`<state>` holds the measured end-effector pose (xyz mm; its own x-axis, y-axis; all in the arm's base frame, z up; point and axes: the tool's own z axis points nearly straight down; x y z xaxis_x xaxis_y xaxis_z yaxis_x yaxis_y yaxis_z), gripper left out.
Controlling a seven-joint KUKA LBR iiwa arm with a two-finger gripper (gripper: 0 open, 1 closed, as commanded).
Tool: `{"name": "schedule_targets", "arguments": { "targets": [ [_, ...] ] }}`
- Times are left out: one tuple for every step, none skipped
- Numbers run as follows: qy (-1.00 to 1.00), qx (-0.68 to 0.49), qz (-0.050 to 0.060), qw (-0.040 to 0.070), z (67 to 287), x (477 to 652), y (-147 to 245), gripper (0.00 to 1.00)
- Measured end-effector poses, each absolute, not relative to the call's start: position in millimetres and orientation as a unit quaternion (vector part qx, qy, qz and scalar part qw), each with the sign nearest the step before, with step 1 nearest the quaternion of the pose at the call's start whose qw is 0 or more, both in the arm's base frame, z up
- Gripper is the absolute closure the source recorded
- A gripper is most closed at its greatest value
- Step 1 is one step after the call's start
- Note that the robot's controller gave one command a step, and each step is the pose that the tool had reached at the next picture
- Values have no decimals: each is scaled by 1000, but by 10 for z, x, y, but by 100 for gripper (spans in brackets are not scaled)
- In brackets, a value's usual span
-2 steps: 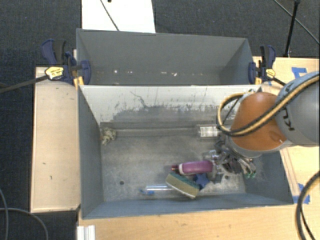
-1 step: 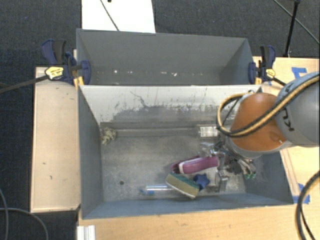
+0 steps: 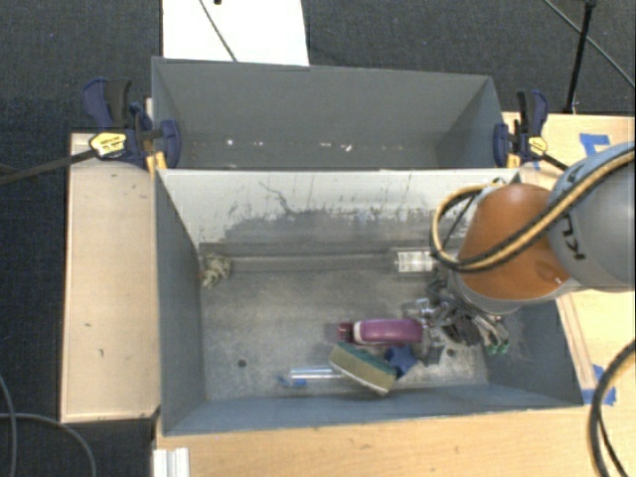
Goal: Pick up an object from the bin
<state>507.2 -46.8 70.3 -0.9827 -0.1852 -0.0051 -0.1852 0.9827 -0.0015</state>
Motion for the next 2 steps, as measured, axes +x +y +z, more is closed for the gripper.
{"name": "schedule_targets", "arguments": {
  "targets": [
    [996, -89, -2, 5, 1577, 5306, -641, 100],
    [996, -89, -1, 5, 2849, 5282, -569, 100]
  ]
}}
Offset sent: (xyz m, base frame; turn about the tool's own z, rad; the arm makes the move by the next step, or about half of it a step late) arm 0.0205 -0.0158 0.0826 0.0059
